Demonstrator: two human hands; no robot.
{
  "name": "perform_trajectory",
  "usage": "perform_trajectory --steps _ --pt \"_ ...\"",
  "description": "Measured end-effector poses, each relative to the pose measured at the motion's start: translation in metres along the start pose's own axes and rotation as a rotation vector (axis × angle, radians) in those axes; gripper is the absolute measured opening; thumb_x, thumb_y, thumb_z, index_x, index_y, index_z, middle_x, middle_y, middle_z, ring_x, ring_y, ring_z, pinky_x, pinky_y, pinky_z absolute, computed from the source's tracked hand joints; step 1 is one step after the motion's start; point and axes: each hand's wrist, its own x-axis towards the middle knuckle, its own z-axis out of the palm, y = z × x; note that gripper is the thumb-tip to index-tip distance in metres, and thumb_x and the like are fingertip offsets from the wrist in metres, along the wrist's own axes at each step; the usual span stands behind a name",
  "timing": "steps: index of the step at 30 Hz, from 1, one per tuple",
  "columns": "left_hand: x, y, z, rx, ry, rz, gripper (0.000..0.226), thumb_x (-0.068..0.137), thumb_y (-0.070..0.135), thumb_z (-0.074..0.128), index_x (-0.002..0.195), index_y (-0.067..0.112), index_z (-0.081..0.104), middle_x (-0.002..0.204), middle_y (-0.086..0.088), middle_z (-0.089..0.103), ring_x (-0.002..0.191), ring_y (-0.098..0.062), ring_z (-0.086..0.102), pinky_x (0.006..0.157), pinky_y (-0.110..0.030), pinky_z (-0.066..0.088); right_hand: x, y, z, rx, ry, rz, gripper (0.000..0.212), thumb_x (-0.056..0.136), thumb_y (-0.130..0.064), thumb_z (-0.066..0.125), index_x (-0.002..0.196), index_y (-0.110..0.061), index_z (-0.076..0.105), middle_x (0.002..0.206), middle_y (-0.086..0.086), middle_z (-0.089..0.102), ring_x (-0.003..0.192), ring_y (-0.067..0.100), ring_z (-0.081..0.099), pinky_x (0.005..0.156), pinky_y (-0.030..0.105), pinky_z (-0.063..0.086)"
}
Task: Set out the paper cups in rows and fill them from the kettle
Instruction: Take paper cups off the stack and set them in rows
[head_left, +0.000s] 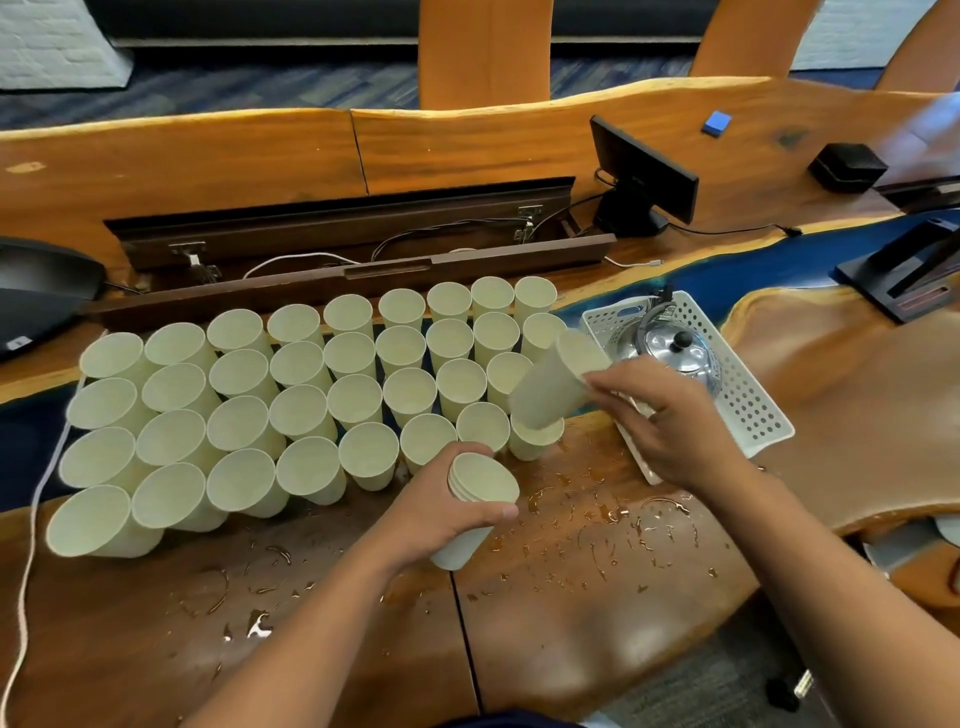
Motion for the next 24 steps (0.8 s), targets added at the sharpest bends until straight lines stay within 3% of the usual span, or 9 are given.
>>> perform_trajectory --steps 4,13,20,24 --pt "-0.001 0.002 0.003 0.006 0.04 -0.01 0.066 0.07 0.039 0.088 0.123 0.038 0.048 0.113 0.018 0.055 0.103 -0.001 0.055 0.079 -0.017 0.046 -0.008 0.034 -0.002 -0.252 0.031 0.092 0.028 0.088 -0.004 0.07 0.116 -0.009 0.072 0.104 0.007 0.073 0.093 0.028 0.067 0.076 0.045 0.057" --pt "-0.002 0.001 0.002 0.0 0.06 -0.015 0.068 0.069 0.041 0.088 0.123 0.039 0.048 0.113 0.017 0.055 0.106 -0.005 0.054 0.085 -0.024 0.049 -0.049 0.075 0.04 -0.414 -0.067 0.319 0.017 0.088 -0.019 0.071 0.105 -0.016 0.07 0.09 0.006 0.074 0.078 0.033 0.068 0.062 0.042 0.055" --pt "-0.002 -0.001 0.002 -0.002 0.066 -0.036 0.073 0.058 0.052 0.084 0.12 0.041 0.048 0.114 0.014 0.057 0.106 -0.007 0.056 0.084 -0.025 0.049 -0.059 0.085 0.055 -0.396 -0.127 0.389 0.018 0.089 -0.018 0.07 0.107 -0.016 0.071 0.096 0.006 0.073 0.085 0.031 0.066 0.067 0.043 0.055" --pt "-0.001 0.001 0.006 0.008 0.056 -0.034 0.066 0.069 0.039 0.089 0.121 0.039 0.048 0.113 0.014 0.057 0.104 -0.005 0.056 0.079 -0.02 0.046 -0.06 0.092 0.068 -0.372 -0.275 0.415 0.02 0.092 -0.02 0.065 0.11 -0.02 0.072 0.105 0.004 0.072 0.093 0.029 0.066 0.074 0.041 0.054"
